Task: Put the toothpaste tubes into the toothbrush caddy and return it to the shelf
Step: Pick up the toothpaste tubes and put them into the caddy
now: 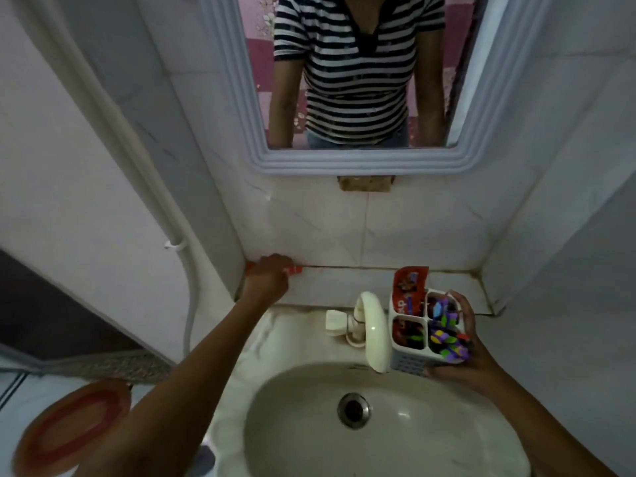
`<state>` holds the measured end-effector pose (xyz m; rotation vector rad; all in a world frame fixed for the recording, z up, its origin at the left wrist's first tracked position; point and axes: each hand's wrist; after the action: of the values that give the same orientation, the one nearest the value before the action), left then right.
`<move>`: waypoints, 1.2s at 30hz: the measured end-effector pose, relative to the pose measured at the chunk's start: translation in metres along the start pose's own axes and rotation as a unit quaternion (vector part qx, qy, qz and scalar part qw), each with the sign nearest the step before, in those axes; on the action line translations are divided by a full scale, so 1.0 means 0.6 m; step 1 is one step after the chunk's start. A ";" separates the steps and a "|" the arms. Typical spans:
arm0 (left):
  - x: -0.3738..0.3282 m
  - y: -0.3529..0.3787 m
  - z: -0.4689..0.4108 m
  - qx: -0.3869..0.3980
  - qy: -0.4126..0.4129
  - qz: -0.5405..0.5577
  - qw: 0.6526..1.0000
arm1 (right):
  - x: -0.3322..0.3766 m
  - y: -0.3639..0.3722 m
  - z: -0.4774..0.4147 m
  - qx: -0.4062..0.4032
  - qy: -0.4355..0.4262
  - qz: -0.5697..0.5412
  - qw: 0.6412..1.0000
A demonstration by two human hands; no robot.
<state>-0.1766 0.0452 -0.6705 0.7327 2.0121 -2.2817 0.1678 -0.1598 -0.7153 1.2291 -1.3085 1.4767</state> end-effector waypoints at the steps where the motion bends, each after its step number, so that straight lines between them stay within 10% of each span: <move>1: 0.016 0.003 -0.010 0.049 -0.030 -0.043 0.997 | -0.001 -0.001 -0.001 0.002 0.002 -0.006 1.000; 9: 0.060 0.021 -0.051 0.147 -0.032 -0.264 0.953 | -0.015 -0.008 0.004 -0.001 0.012 0.068 0.998; 16: 0.018 0.011 -0.040 0.059 0.037 -0.014 0.997 | -0.021 -0.009 0.004 -0.006 0.039 0.055 0.998; 19: -0.051 -0.048 0.002 -0.049 0.131 0.099 0.985 | -0.019 -0.007 0.003 -0.008 0.048 0.043 0.998; 23: -0.165 -0.158 0.062 -0.002 0.248 0.175 0.953 | -0.014 -0.007 0.003 -0.015 0.058 0.051 0.997; 28: -0.280 -0.185 0.086 0.157 0.322 -0.049 0.932 | -0.009 -0.006 0.003 -0.014 0.055 0.048 0.997; 36: -0.354 -0.054 0.094 0.166 0.335 -0.276 0.885 | -0.010 -0.003 0.004 -0.009 0.034 -0.005 0.999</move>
<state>-0.0162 -0.0645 -0.5623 1.2577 2.3490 -3.0831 0.1709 -0.1616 -0.7207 1.1620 -1.2680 1.4833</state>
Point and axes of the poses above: each hand's wrist, its own z-axis away from the middle knuckle, its own y-axis out of the palm, x = y × z, and after that the axes turned 11 degrees about x, right-handed
